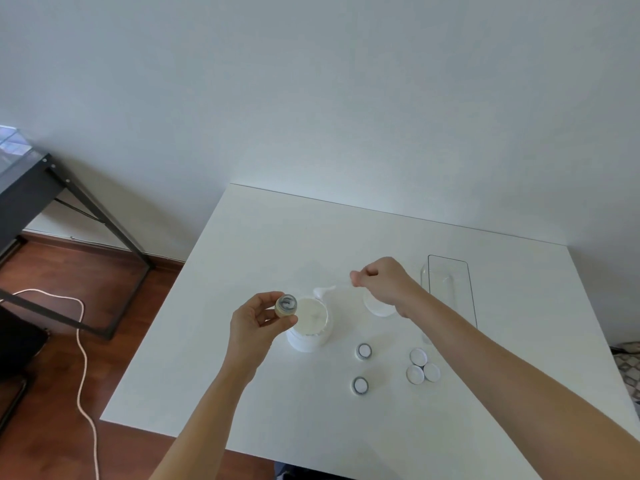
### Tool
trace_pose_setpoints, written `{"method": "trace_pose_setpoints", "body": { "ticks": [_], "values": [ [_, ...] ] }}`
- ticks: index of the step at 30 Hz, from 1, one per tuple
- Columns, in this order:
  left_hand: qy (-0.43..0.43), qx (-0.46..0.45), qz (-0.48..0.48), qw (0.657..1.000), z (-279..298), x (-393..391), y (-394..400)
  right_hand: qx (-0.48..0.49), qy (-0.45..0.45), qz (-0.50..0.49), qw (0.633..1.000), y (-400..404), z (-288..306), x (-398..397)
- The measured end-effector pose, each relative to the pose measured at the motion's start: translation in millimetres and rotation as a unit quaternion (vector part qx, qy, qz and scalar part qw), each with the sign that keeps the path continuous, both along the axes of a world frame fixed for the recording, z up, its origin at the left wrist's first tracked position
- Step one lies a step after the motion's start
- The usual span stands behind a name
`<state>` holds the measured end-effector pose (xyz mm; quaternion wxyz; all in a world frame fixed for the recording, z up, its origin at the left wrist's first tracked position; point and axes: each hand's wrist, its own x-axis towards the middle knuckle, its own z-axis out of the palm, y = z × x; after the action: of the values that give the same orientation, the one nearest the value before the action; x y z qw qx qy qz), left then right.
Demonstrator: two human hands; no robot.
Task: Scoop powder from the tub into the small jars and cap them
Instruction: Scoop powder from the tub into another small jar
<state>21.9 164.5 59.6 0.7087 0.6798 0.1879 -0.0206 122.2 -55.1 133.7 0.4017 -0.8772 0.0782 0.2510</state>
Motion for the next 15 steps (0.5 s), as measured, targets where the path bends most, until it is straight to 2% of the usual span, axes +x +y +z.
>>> {"method": "trace_pose_setpoints", "body": {
  "ticks": [8, 12, 15],
  "values": [
    [-0.011, -0.03, -0.024, 0.999, 8.4, 14.0, -17.7, 0.087, 0.026, 0.018, 0.996, 4.2, 33.9, 5.1],
    [-0.021, -0.051, -0.028, 0.998, 14.1, 17.8, -21.1, 0.064, -0.002, 0.024, 0.998, 11.0, 33.5, 3.7],
    [-0.029, -0.056, -0.034, 0.997, 16.9, 18.6, -21.2, -0.001, -0.066, 0.036, 0.997, 17.0, 30.4, -0.8]
  ]
}}
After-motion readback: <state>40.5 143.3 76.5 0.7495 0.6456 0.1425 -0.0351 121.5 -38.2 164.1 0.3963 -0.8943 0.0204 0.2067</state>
